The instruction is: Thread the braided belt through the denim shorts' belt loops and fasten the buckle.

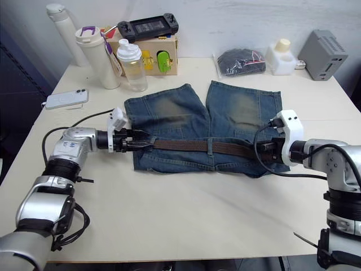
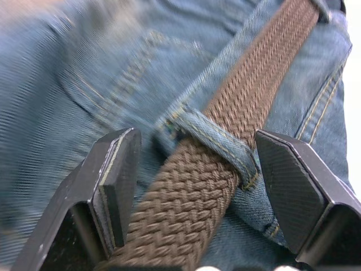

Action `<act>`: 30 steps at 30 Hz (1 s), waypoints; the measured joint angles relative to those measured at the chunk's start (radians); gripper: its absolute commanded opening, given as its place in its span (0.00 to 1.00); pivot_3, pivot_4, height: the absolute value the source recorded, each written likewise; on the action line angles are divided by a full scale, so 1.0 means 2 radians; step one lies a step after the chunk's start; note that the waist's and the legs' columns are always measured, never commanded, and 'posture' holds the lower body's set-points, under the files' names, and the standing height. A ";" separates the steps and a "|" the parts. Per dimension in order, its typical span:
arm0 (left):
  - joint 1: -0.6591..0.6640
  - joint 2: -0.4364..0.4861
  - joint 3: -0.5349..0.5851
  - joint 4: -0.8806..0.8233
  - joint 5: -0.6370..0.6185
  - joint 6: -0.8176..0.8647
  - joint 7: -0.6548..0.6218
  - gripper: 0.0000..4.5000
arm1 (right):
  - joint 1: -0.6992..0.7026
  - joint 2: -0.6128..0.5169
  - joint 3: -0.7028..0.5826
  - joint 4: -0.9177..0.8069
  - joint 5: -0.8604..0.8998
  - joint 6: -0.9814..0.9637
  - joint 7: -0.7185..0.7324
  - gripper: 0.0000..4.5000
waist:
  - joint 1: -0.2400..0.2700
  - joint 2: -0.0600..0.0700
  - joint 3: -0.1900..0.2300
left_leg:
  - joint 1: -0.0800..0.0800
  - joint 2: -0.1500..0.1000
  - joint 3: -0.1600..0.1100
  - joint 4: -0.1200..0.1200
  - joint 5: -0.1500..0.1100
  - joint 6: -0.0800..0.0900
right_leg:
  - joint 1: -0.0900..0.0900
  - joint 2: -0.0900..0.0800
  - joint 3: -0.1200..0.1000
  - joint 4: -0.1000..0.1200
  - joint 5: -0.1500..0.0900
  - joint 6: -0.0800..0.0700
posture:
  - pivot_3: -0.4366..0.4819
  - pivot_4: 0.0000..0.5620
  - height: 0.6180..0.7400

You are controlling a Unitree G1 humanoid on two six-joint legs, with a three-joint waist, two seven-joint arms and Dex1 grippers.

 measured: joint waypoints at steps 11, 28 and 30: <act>-0.031 -0.024 0.019 0.043 0.011 0.015 0.005 0.12 | 0.006 0.003 -0.011 -0.010 0.009 0.001 -0.013 0.00 | 0.008 0.000 0.000 | 0.000 -0.001 0.000 0.001 0.000 0.000 | 0.000 0.000 0.000 0.000 0.000 0.000 | 0.48 0.27 0.59; 0.107 -0.019 0.085 -0.215 -0.033 -0.115 0.011 0.01 | 0.119 -0.014 -0.139 -0.125 0.105 -0.054 0.076 0.00 | 0.008 0.000 0.000 | -0.004 0.000 0.000 0.000 0.000 0.000 | -0.005 -0.001 0.001 0.002 0.000 0.000 | 0.48 0.27 0.59; 0.165 -0.009 0.086 -0.298 -0.027 -0.165 0.019 0.01 | 0.171 -0.020 -0.185 -0.160 0.143 -0.056 0.111 0.00 | 0.008 0.000 0.000 | -0.003 0.000 0.001 -0.001 0.000 0.000 | -0.005 -0.001 0.001 0.001 0.000 0.000 | 0.48 0.27 0.59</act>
